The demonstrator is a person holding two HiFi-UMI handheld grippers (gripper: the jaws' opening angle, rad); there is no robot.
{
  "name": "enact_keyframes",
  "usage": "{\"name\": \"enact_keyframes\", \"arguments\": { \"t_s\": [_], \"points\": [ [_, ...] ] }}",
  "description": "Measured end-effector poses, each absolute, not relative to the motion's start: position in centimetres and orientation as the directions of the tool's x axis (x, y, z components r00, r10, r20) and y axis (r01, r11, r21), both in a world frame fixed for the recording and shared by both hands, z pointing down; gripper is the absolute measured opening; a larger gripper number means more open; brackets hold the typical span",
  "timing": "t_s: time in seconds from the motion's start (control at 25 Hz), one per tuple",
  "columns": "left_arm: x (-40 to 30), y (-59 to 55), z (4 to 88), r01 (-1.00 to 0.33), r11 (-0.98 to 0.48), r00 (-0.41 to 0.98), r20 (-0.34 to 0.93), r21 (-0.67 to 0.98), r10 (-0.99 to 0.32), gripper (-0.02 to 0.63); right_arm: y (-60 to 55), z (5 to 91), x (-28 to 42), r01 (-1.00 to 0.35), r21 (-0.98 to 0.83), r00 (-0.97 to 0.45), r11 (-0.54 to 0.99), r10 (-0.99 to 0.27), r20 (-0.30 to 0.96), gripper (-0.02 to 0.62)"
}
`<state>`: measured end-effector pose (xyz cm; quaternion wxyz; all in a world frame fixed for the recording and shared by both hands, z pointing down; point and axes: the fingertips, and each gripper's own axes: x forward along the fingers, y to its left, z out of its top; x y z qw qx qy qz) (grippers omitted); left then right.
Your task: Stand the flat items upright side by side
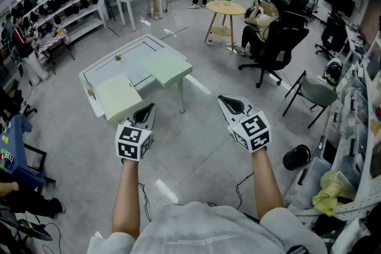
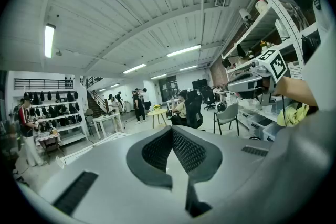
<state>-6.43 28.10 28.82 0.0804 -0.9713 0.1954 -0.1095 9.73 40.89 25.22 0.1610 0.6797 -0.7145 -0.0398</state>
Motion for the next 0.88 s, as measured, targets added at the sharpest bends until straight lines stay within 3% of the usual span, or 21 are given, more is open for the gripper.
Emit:
{"name": "enact_keyframes", "arguments": {
  "t_s": [0.2, 0.36, 0.52, 0.72, 0.88],
  "points": [
    [-4.3, 30.0, 28.6, -0.333, -0.920, 0.910, 0.184, -0.208, -0.371, 0.018, 41.9, 25.1, 12.0, -0.972, 0.225, -0.048, 0.075, -0.991, 0.122, 0.028],
    [-3.2, 30.2, 27.3, -0.274, -0.961, 0.958, 0.084, -0.019, -0.275, 0.018, 41.6, 25.6, 14.3, -0.984, 0.175, -0.025, 0.044, -0.994, 0.110, 0.028],
    [-1.8, 28.1, 26.6, -0.278, -0.954, 0.960, -0.014, 0.108, -0.281, 0.018, 39.9, 25.9, 16.5, -0.990, 0.138, -0.002, 0.015, -0.996, 0.094, 0.029],
    [1.1, 23.1, 29.1, -0.292, -0.950, 0.956, 0.022, 0.108, -0.292, 0.026, 35.3, 27.1, 18.2, -0.987, 0.160, -0.016, 0.033, -0.994, 0.105, 0.029],
    [4.3, 17.2, 31.5, -0.257, -0.959, 0.965, 0.084, 0.116, -0.249, 0.134, 29.4, 27.3, 21.1, -0.985, 0.174, 0.013, 0.009, -0.992, 0.125, 0.054]
  ]
}}
